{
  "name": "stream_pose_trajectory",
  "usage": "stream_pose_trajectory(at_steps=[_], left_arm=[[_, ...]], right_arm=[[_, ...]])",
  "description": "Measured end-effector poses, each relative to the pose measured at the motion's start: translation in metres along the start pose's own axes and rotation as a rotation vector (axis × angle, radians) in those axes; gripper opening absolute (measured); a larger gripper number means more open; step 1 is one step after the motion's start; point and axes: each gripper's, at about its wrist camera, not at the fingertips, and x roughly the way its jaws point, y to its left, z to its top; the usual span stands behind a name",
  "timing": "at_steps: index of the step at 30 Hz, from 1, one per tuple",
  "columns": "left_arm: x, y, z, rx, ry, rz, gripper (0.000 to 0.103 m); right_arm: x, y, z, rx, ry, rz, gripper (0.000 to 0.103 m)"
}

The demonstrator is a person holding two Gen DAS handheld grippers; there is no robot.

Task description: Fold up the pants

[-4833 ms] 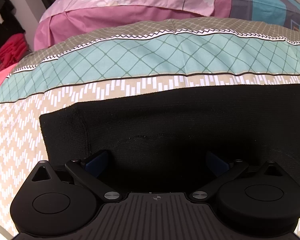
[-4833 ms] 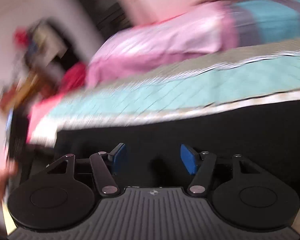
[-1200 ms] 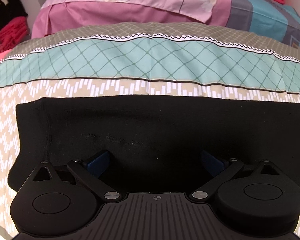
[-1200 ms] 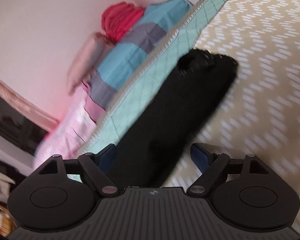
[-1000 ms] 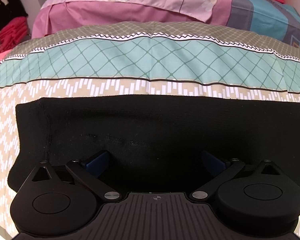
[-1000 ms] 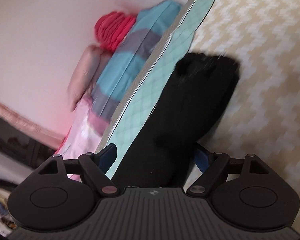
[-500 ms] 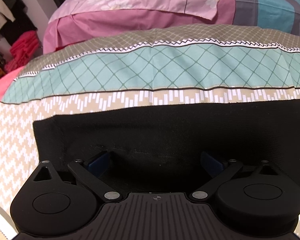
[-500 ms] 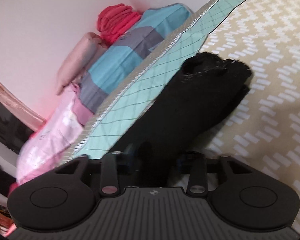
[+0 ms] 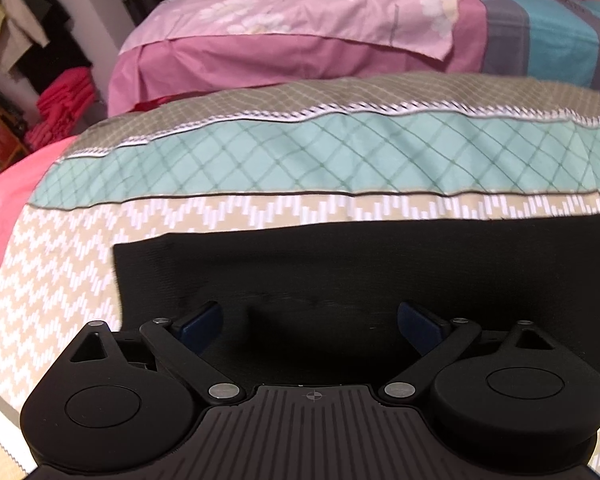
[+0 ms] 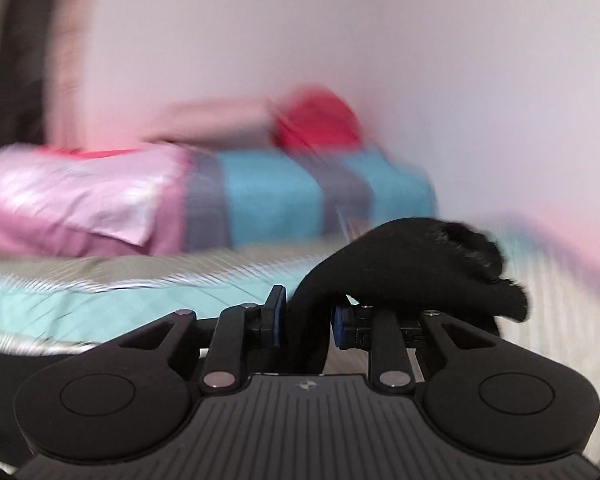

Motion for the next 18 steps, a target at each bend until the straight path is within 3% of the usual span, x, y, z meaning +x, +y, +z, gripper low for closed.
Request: stream_pose_trajectory(at_steps=[3,5,7,8,9,11,14,18], left_arm=[[-0.005,0.018,-0.004,-0.041,-0.013,0.010,0.103],[-0.006,0.028,-0.007,-0.063,-0.018,0.031,0.103],[-0.006,0.036,-0.009,-0.077,-0.016,0.052,0.103],[-0.006,0.040,-0.010,-0.082,-0.013,0.058,0.103],[-0.006,0.043,-0.011,-0.086,-0.011,0.062,0.103],[-0.010,0.048,-0.011,-0.089,-0.016,0.065,0.103],[-0.019,0.046,-0.007,-0.095,-0.060,0.051,0.103],[-0.028,0.019,0.009,-0.085,-0.105,-0.025,0.103]], right_arm=[[-0.034,0.074,-0.010,-0.247,-0.149,0.115,0.033],[-0.045,0.126,-0.032,-0.416,-0.179,0.224,0.034],[-0.045,0.171,-0.063,-0.625,-0.158,0.303,0.032],[-0.039,0.192,-0.083,-0.764,-0.109,0.333,0.032],[-0.034,0.206,-0.098,-0.876,-0.052,0.344,0.026],[-0.037,0.209,-0.106,-0.929,-0.126,0.295,0.028],[-0.039,0.198,-0.091,-0.851,-0.113,0.329,0.030],[-0.051,0.193,-0.092,-0.868,-0.209,0.348,0.026]])
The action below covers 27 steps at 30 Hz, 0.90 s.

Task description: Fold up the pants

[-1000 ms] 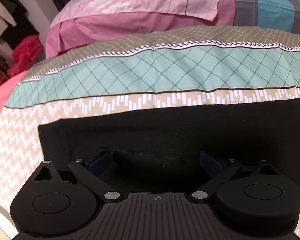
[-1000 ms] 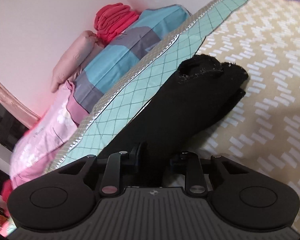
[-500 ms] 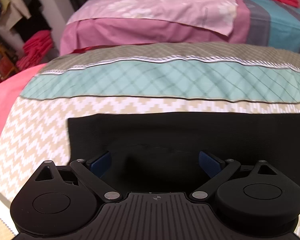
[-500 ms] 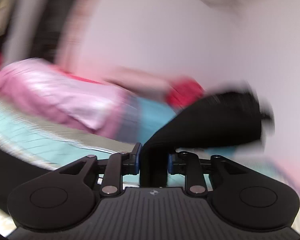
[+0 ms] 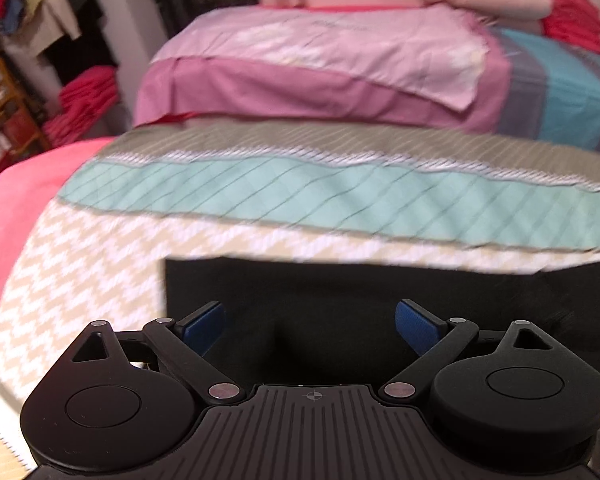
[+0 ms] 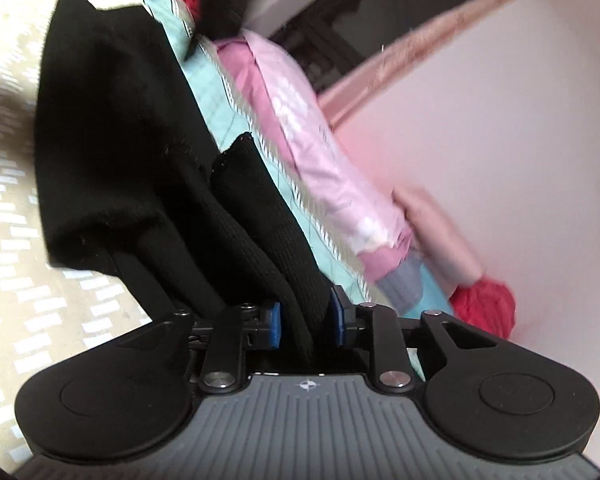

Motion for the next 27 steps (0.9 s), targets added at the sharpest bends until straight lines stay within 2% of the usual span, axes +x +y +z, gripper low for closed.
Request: stream_pose_trajectory(at_steps=[1,4,6,7,8,9,10,12,16,19,21,23,27], left_arm=[[-0.001,-0.012,0.003,0.011,-0.011,-0.020,0.103],[0.003,-0.052,0.009,0.057,-0.034,-0.068,0.103],[0.012,-0.079,0.005,0.098,-0.018,-0.108,0.103],[0.020,-0.091,0.000,0.125,-0.001,-0.118,0.103],[0.029,-0.102,-0.006,0.154,0.027,-0.106,0.103],[0.038,-0.112,-0.014,0.186,0.059,-0.085,0.103],[0.043,-0.116,-0.021,0.203,0.056,-0.069,0.103],[0.040,-0.115,-0.030,0.218,-0.004,-0.042,0.103],[0.040,-0.108,-0.031,0.213,0.004,-0.068,0.103],[0.041,-0.104,-0.031,0.192,0.017,-0.077,0.103],[0.042,-0.102,-0.029,0.168,0.026,-0.084,0.103],[0.043,-0.101,-0.029,0.157,0.032,-0.087,0.103],[0.042,-0.104,-0.028,0.175,0.029,-0.074,0.103]], right_arm=[[-0.002,0.001,0.000,0.009,-0.008,0.007,0.026],[0.007,0.009,-0.003,-0.021,0.045,0.039,0.026],[0.008,0.008,-0.005,-0.014,0.056,0.028,0.031],[0.007,0.007,-0.006,-0.009,0.055,0.011,0.047],[0.004,0.004,-0.008,-0.003,0.053,-0.018,0.057],[0.001,-0.001,-0.011,0.003,0.047,-0.046,0.071],[-0.002,-0.007,-0.016,0.006,0.046,-0.056,0.077],[-0.010,-0.021,-0.031,0.023,0.063,-0.071,0.077],[-0.025,-0.048,-0.069,0.060,0.111,-0.151,0.081],[-0.030,-0.072,-0.082,0.203,0.172,-0.274,0.083],[-0.030,-0.077,-0.080,0.293,0.186,-0.264,0.083],[-0.016,-0.068,-0.074,0.212,0.214,-0.233,0.082],[-0.003,-0.072,-0.072,0.069,0.150,-0.256,0.084]])
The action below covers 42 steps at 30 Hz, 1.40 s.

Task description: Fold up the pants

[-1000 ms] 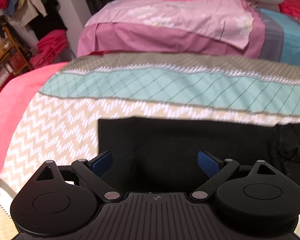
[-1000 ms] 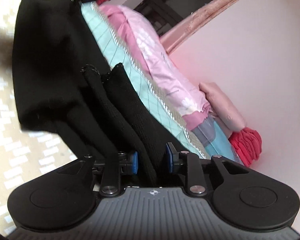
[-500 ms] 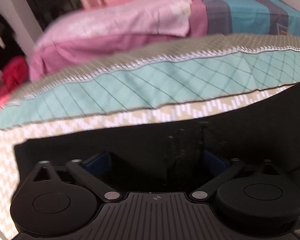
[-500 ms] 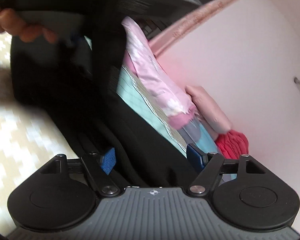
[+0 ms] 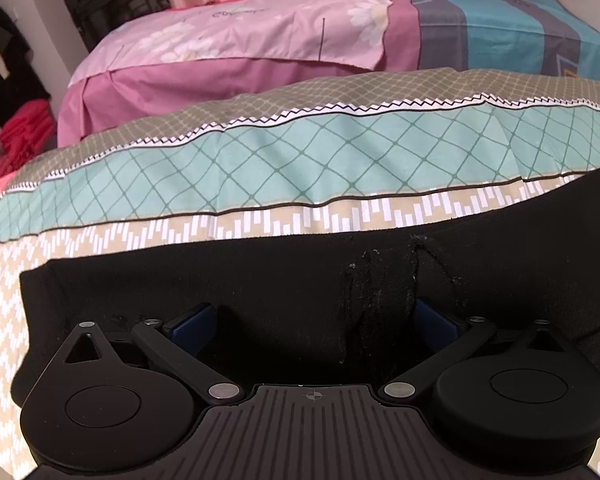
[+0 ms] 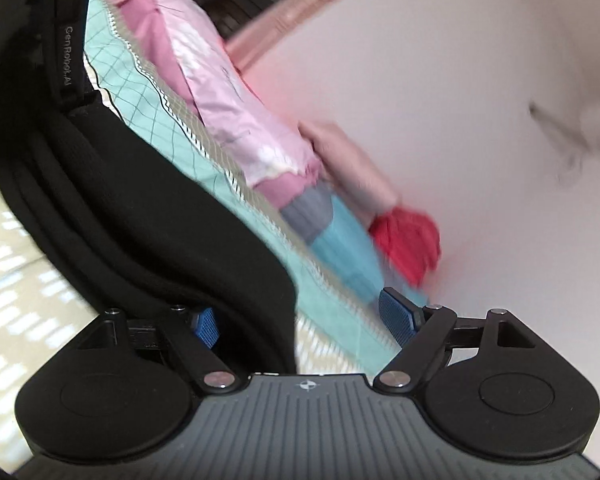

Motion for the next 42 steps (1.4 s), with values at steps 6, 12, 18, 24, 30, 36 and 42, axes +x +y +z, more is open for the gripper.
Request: stream_pose_trajectory(at_steps=[6,12,18,24,30,36,42], left_arm=[[-0.002,-0.007,-0.001,0.042,-0.008,-0.005,0.103],[-0.001,-0.003,-0.001,0.030,0.001,-0.026,0.103],[0.001,0.001,0.001,0.027,0.014,-0.039,0.103],[0.005,0.006,0.004,0.027,0.037,-0.073,0.103],[-0.011,0.023,0.014,-0.010,0.014,-0.158,0.103],[-0.054,0.051,0.014,-0.038,-0.122,-0.186,0.103],[-0.055,0.091,-0.008,-0.109,-0.096,-0.059,0.103]], right_arm=[[0.015,-0.029,-0.007,0.182,0.126,-0.016,0.080],[0.032,-0.038,-0.025,0.253,0.210,0.049,0.085],[-0.016,-0.042,-0.026,0.137,0.094,0.188,0.085],[-0.043,-0.081,-0.009,0.394,0.029,0.360,0.089],[-0.003,-0.078,0.016,0.608,0.087,0.367,0.089],[0.033,-0.041,0.019,0.559,0.285,0.395,0.086],[0.031,-0.036,0.040,0.585,0.257,0.445,0.094]])
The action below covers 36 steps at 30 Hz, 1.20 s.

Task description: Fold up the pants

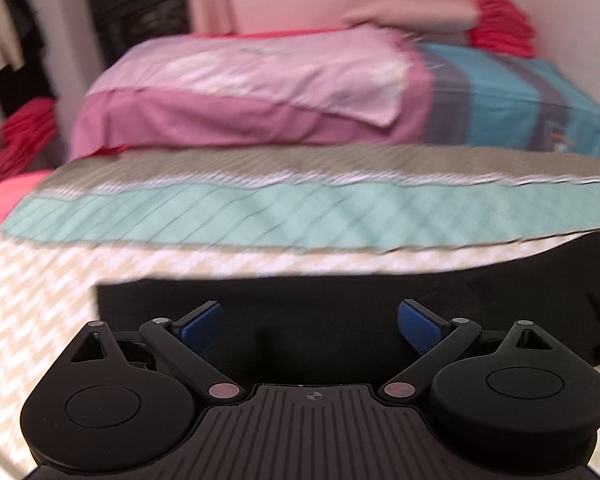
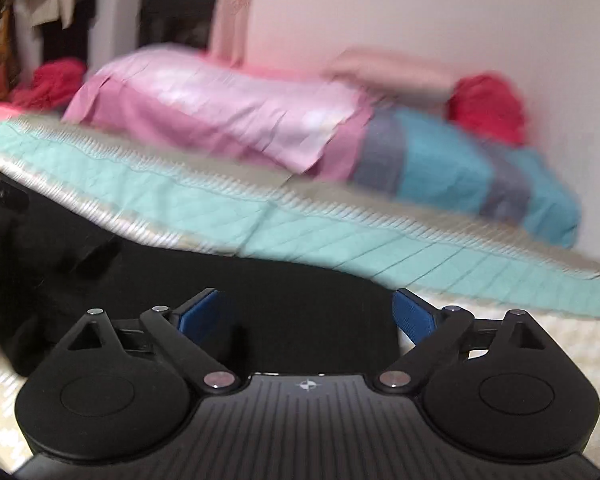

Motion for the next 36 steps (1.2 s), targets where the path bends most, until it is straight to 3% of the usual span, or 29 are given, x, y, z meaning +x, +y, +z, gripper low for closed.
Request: stream_pose_trajectory(at_steps=[2,7,10,13,15,19,25,30,33,34,35,36], left_arm=[[0.004,0.015,-0.008,-0.024,0.036,0.050,0.103],[-0.002,0.057,-0.027,-0.082,0.060,0.119,0.103],[-0.008,0.080,-0.036,-0.118,0.074,0.160,0.103],[-0.017,0.102,-0.043,-0.157,0.077,0.213,0.103],[-0.022,0.119,-0.047,-0.196,0.077,0.269,0.103],[-0.029,0.159,-0.061,-0.306,0.095,0.418,0.103],[-0.045,0.221,-0.096,-0.440,0.152,0.546,0.103],[-0.064,0.251,-0.118,-0.480,0.162,0.597,0.103],[-0.070,0.256,-0.127,-0.486,0.158,0.605,0.103],[-0.072,0.255,-0.129,-0.488,0.156,0.601,0.103],[-0.074,0.253,-0.130,-0.488,0.153,0.595,0.103],[-0.075,0.249,-0.131,-0.487,0.149,0.586,0.103]], right_arm=[[0.015,0.013,-0.004,-0.078,0.082,-0.033,0.094],[-0.002,0.028,0.009,-0.053,-0.015,-0.073,0.097],[0.019,0.048,0.004,-0.134,0.109,-0.047,0.096],[0.010,0.062,0.017,-0.179,0.053,-0.171,0.095],[-0.007,0.074,0.029,-0.182,-0.034,-0.217,0.096],[-0.020,0.129,0.044,-0.222,-0.091,-0.051,0.096],[-0.028,0.275,0.037,-0.459,-0.153,0.236,0.096],[-0.009,0.370,0.031,-0.652,-0.175,0.263,0.093],[0.012,0.394,0.033,-0.686,-0.136,0.235,0.086],[0.015,0.391,0.037,-0.650,-0.135,0.260,0.070],[0.022,0.387,0.042,-0.609,-0.086,0.304,0.044],[0.026,0.380,0.051,-0.553,-0.029,0.350,0.025]])
